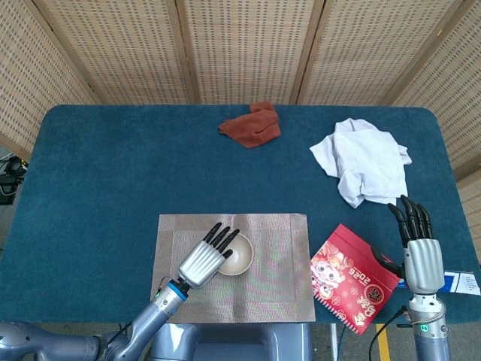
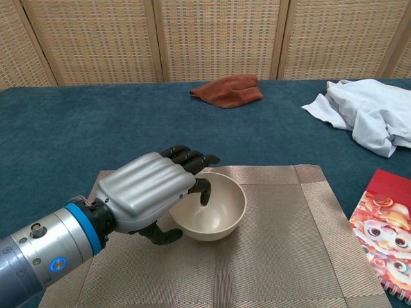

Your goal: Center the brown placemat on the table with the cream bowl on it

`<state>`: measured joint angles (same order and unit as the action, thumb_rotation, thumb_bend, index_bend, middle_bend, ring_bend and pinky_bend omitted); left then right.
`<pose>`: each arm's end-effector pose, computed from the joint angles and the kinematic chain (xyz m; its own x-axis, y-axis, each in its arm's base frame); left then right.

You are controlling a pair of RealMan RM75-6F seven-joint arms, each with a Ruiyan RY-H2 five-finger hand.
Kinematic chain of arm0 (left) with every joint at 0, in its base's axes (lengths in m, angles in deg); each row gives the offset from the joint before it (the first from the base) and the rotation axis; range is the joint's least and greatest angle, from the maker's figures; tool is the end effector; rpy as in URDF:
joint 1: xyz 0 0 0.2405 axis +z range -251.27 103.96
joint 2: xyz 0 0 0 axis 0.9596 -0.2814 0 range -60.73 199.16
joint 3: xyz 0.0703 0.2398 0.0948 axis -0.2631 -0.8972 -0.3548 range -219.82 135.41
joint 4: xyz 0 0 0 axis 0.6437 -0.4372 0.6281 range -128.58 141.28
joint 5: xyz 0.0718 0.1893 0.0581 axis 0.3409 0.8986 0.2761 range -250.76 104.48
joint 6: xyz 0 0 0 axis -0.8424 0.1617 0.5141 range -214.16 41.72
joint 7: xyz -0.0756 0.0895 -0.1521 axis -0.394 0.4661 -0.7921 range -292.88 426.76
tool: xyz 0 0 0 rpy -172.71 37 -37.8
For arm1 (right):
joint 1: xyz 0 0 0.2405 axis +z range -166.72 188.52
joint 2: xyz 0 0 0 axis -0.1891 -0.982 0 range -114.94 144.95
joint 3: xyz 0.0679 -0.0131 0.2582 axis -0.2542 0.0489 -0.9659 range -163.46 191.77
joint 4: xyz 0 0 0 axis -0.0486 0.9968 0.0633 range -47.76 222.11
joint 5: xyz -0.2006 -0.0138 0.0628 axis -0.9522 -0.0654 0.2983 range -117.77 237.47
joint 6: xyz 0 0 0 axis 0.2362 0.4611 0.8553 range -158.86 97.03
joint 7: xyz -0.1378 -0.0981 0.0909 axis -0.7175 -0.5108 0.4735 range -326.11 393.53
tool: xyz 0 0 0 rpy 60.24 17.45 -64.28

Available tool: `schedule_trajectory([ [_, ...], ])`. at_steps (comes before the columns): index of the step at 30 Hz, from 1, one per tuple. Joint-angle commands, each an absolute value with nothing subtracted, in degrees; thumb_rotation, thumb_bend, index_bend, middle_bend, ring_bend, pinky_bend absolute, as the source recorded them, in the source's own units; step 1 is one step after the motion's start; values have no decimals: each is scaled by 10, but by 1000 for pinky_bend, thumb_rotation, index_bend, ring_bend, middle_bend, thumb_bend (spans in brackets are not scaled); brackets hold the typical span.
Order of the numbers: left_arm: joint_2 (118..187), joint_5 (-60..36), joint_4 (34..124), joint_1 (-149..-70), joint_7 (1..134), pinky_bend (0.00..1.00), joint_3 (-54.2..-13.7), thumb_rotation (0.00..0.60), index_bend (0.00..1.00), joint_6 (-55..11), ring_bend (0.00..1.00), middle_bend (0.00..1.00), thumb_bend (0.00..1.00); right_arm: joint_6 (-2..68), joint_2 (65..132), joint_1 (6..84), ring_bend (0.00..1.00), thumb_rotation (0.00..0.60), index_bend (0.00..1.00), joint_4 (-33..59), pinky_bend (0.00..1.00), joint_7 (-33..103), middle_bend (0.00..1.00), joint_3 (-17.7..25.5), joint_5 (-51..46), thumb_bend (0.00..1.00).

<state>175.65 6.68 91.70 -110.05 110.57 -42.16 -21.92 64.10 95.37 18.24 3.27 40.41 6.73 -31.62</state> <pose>-0.0810 0.2716 -0.1289 0.6394 0.0632 0.7662 0.6069 -0.6534 -0.4526 -0.2770 -0.2521 0.1232 0.1222 0.2294 0.9656 -0.9734 -0.1623 0.1618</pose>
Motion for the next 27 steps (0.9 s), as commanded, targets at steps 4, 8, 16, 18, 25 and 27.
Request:
schedule_trajectory([
  [4,1716,70,961,-1079,1094,0,-417,600,65,-187,0,0,199,644,954,182,0,600,149,31,0,402,0,69,-321,382],
  [8,1676,81,996,-1061,1087,0,-424,600,61,-159,0,0,199,645,954,181,0,600,149,31,0,399,0,70,-323,382],
  [16,1590,141,1048,-974,1072,0,-469,600,76,-27,0,0,199,645,953,181,0,600,149,25,0,379,0,78,-335,382],
  [18,1576,150,1052,-954,1074,0,-481,600,70,-3,0,0,198,642,952,181,0,600,149,22,0,374,0,82,-338,382],
  [25,1506,151,1082,-862,1049,0,-530,600,24,76,0,0,190,613,937,181,0,600,149,-4,0,341,0,104,-342,381],
  [27,1498,153,1076,-854,1045,0,-533,600,17,78,0,0,188,609,934,181,0,600,149,-9,0,334,0,108,-345,381],
])
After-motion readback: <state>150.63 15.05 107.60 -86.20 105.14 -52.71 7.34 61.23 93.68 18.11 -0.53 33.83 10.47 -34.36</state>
